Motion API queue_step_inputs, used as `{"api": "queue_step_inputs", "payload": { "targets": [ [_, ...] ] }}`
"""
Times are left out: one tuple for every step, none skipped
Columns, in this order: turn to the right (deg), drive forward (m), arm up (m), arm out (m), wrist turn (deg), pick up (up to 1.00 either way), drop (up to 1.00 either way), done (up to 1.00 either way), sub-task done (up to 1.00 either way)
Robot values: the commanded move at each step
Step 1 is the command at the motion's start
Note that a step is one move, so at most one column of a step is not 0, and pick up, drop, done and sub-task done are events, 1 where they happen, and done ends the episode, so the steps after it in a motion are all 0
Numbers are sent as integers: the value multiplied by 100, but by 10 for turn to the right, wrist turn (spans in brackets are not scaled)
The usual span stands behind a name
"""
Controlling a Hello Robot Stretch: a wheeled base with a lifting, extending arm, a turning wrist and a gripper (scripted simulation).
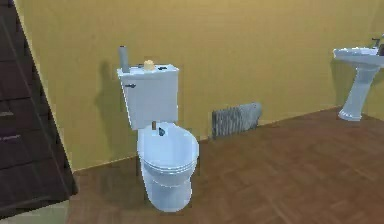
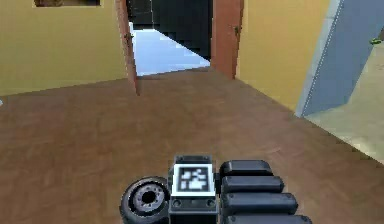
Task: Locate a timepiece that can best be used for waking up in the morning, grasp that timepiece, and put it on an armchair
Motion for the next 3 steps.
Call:
{"api": "queue_step_inputs", "payload": {
  "targets": [
    [450,0,0,0,0,0,0,0,0],
    [150,0,0,0,0,0,0,0,0],
    [0,10,0,0,0,0,0,0,0]
  ]
}}
